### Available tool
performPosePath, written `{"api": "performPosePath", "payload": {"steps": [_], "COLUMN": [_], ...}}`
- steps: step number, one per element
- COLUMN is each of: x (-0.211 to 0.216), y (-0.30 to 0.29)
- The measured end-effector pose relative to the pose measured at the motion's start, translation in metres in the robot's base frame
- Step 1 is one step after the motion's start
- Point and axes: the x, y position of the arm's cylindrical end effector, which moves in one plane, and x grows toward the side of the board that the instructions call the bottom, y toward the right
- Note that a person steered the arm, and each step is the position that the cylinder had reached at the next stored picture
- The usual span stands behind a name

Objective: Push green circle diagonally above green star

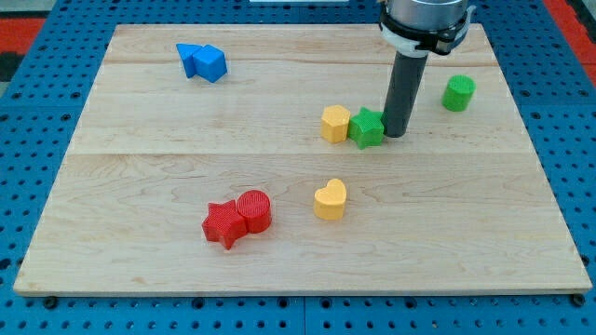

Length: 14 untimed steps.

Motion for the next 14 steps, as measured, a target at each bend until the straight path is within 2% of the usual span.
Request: {"api": "performPosePath", "payload": {"steps": [3, 5, 7, 8, 11, 14], "x": [-0.014, -0.045, -0.080, -0.080, -0.061, -0.076], "y": [0.104, 0.136, 0.128, 0.109, 0.111, 0.059]}}
